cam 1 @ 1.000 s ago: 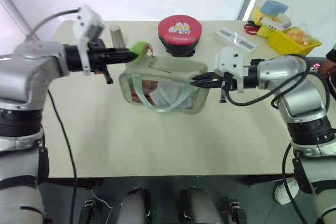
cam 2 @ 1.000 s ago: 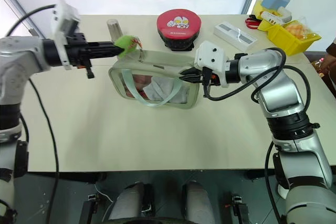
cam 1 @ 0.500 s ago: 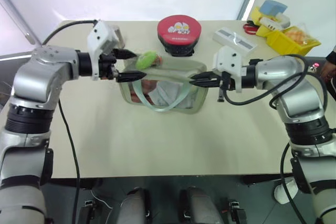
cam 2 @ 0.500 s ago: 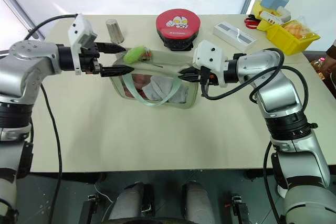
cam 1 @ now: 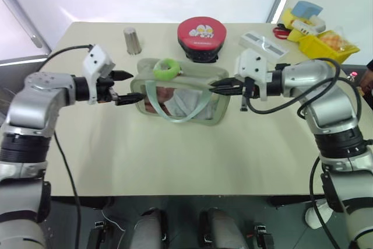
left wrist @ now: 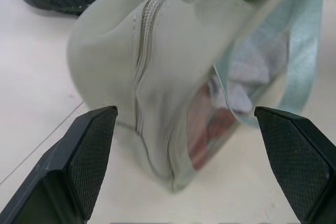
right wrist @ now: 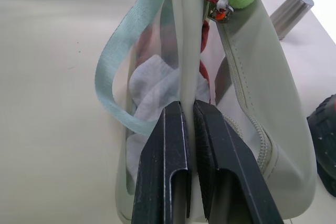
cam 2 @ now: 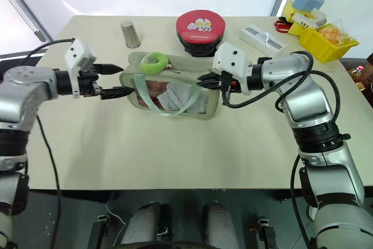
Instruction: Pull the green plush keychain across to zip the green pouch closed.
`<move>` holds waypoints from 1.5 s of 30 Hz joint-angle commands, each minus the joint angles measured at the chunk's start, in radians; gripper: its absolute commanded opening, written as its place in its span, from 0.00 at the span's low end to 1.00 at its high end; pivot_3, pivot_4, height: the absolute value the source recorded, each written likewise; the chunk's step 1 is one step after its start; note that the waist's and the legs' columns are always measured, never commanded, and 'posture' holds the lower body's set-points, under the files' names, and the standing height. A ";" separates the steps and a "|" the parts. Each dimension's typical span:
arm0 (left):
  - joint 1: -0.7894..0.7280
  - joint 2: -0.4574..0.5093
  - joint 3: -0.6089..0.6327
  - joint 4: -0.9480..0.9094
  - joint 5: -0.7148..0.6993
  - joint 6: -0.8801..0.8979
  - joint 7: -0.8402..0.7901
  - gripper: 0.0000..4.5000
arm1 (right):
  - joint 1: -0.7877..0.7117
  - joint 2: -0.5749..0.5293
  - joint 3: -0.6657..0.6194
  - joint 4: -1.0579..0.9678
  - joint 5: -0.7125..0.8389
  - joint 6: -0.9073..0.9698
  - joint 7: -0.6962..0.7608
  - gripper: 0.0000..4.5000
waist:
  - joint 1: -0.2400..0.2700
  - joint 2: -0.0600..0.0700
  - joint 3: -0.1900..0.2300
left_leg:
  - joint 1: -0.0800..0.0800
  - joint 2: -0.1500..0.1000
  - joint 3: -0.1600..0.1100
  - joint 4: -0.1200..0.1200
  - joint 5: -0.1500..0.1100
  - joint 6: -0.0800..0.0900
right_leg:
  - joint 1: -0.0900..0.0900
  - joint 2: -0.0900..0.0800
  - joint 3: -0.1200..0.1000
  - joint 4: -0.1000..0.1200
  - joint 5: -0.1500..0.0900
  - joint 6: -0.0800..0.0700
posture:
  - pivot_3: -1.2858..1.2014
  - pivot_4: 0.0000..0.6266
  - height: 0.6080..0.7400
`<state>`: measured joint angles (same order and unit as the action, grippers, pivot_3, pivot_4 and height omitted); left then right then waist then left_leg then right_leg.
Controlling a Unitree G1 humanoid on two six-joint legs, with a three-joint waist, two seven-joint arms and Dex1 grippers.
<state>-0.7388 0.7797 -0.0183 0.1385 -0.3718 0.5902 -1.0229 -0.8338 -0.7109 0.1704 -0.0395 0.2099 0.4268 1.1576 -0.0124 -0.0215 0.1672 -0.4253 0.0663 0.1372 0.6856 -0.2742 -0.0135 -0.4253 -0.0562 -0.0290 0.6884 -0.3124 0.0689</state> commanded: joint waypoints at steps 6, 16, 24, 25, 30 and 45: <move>0.000 0.056 0.027 -0.053 0.007 -0.018 -0.048 0.23 | -0.025 0.005 -0.010 -0.014 0.002 -0.012 -0.002 0.00 | -0.005 0.000 0.000 | 0.000 0.000 0.000 0.000 0.000 0.000 | -0.001 0.000 0.000 0.000 0.000 0.000 | 0.52 0.24 1.00; 0.022 0.073 0.018 -0.082 0.017 -0.013 -0.051 0.00 | -0.091 0.000 -0.018 0.034 0.007 0.017 0.001 0.35 | -0.004 0.000 0.000 | 0.000 0.000 0.000 0.000 0.000 0.000 | -0.001 0.000 0.000 0.000 0.000 0.000 | 0.52 0.24 1.00; 0.017 0.065 0.014 -0.076 0.019 -0.017 -0.050 0.00 | -0.224 0.082 -0.027 0.004 0.068 0.097 -0.032 0.58 | -0.004 0.000 0.000 | 0.000 0.000 0.000 0.000 0.000 0.000 | -0.001 0.000 0.000 0.000 0.000 0.000 | 0.52 0.24 1.00; 0.016 0.064 0.013 -0.075 0.019 -0.016 -0.050 0.00 | -0.220 0.122 -0.013 -0.026 0.076 0.102 -0.052 0.58 | -0.005 0.000 0.000 | 0.000 0.000 0.000 0.000 0.000 0.000 | -0.001 0.000 0.000 0.000 0.000 0.000 | 0.52 0.24 1.00; 0.009 0.059 0.008 -0.075 0.020 -0.014 -0.049 0.00 | -0.192 0.255 0.077 -0.036 0.008 0.032 -0.126 0.58 | -0.004 0.000 0.000 | 0.000 0.000 0.000 0.000 0.000 0.000 | -0.001 0.000 0.000 0.001 0.000 0.000 | 0.52 0.24 1.00; 0.030 0.064 0.024 -0.118 0.010 0.012 -0.035 0.00 | -0.226 0.335 0.124 0.131 -0.118 -0.106 -0.205 0.46 | -0.003 0.000 0.000 | -0.001 0.000 0.000 0.000 0.000 0.000 | -0.001 -0.001 0.000 0.001 0.000 0.000 | 0.52 0.24 1.00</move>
<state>-0.7104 0.8321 -0.0200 0.0548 -0.3578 0.6024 -1.0614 -1.0293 -0.3866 0.3298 0.1133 0.0821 0.3285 0.9589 -0.0155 -0.0215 0.1670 -0.4259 0.0663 0.1372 0.6857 -0.2742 -0.0135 -0.4261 -0.0571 -0.0293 0.6894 -0.3124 0.0689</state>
